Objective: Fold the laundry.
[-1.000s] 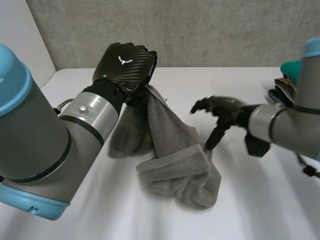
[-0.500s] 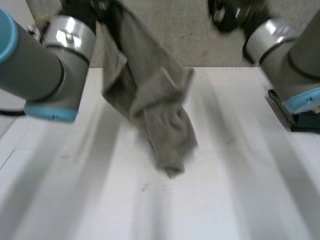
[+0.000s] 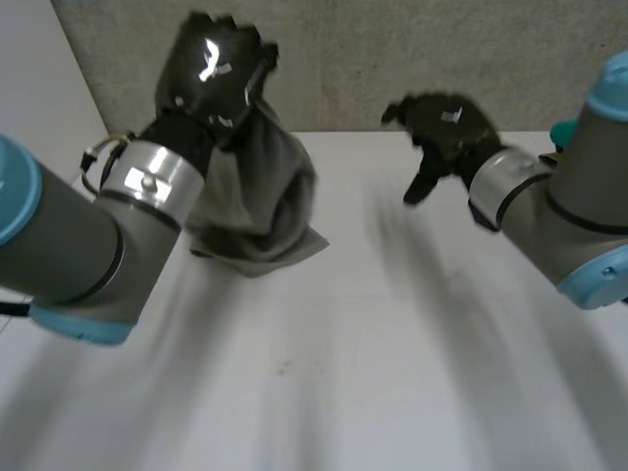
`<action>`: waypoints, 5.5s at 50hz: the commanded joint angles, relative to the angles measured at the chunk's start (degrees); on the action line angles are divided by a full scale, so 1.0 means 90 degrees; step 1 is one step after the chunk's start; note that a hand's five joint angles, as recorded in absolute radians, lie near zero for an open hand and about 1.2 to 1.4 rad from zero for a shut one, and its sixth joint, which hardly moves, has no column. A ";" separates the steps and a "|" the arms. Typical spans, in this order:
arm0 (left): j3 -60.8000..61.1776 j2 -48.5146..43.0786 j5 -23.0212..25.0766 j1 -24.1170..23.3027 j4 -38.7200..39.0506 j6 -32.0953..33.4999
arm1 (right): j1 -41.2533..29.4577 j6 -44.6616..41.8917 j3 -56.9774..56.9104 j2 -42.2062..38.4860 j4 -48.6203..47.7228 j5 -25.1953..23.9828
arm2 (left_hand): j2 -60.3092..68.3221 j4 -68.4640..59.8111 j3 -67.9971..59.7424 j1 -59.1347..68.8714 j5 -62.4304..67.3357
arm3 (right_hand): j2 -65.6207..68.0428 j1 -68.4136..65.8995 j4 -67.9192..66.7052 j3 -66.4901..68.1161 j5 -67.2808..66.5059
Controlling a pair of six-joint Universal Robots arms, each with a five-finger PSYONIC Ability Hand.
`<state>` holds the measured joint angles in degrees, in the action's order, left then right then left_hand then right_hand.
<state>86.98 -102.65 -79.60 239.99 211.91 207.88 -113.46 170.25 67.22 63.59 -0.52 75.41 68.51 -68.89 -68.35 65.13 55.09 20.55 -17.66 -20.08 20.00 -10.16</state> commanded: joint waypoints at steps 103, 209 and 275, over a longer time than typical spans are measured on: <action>-0.3646 -0.2462 -0.0462 0.0824 -0.0689 0.0680 | 0.0282 -0.3772 -0.1658 -0.1080 -0.2215 0.0977 | 0.1277 -0.1234 -0.1294 0.1652 0.1656 | 0.6605 -0.6927 -0.6657 0.6667 -0.6649; 0.1517 -0.0938 -0.0501 0.0736 -0.0313 0.0027 | 0.1982 -0.0411 0.2190 -0.0738 -0.0450 0.0117 | 0.1277 -0.1234 -0.1294 0.1652 0.1656 | 0.6605 -0.6927 -0.6657 0.6667 -0.6649; -0.0328 -0.3105 -0.0540 0.0853 -0.1622 -0.0432 | 0.2089 -0.3487 0.3078 0.0406 -0.1124 0.1064 | -0.2982 0.3025 0.2965 -0.2607 -0.2603 | 0.6605 -0.6927 -0.6657 0.6667 -0.6649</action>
<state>86.05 -129.19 -84.61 247.59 196.99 203.55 -94.64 138.89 94.78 67.24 -10.63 85.00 33.74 -34.04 -33.72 34.10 24.16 67.14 -54.82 -68.04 67.75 -55.91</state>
